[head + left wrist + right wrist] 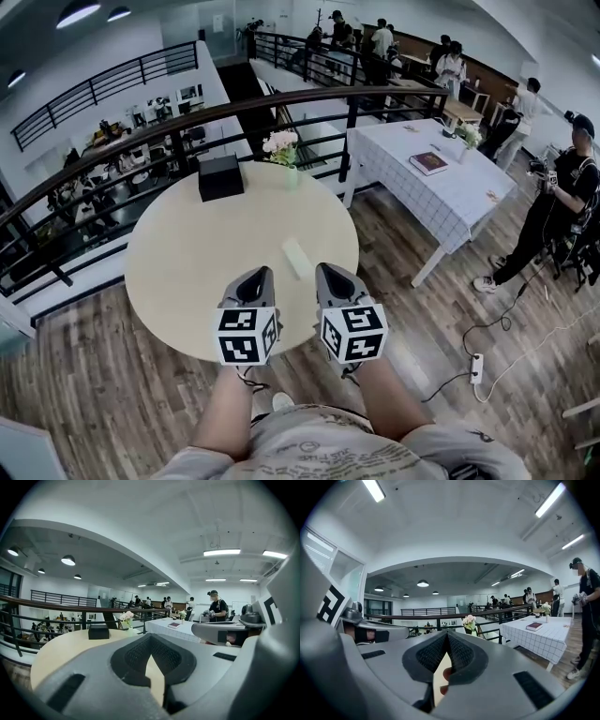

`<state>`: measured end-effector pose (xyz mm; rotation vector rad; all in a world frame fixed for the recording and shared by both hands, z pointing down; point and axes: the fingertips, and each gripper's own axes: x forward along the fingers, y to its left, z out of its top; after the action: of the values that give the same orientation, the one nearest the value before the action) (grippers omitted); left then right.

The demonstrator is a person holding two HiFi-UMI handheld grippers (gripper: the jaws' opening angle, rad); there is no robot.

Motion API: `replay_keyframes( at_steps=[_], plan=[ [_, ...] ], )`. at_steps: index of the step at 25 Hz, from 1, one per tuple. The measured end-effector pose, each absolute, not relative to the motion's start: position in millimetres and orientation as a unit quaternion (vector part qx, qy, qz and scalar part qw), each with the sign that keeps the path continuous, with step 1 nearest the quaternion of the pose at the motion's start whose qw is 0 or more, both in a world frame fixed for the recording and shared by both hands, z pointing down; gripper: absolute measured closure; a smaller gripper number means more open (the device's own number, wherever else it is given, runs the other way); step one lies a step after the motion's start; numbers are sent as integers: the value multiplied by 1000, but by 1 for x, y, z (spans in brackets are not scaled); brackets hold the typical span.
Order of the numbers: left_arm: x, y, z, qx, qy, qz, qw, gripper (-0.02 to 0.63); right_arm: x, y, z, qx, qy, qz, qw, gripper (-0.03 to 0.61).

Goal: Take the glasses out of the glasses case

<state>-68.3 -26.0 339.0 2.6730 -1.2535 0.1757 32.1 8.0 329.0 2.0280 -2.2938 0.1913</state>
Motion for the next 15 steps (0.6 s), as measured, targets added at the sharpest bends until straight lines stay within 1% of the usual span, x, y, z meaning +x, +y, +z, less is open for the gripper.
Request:
replay_keyframes(
  at_steps=[7,15],
  plan=[
    [-62,-69,371,901,-407,77,128,604,31,-32,361,660,-743,80,81,569],
    [-32,-87,424,896,-397,121,160,604,72,-51,417,680,-716,109,118,568]
  ],
)
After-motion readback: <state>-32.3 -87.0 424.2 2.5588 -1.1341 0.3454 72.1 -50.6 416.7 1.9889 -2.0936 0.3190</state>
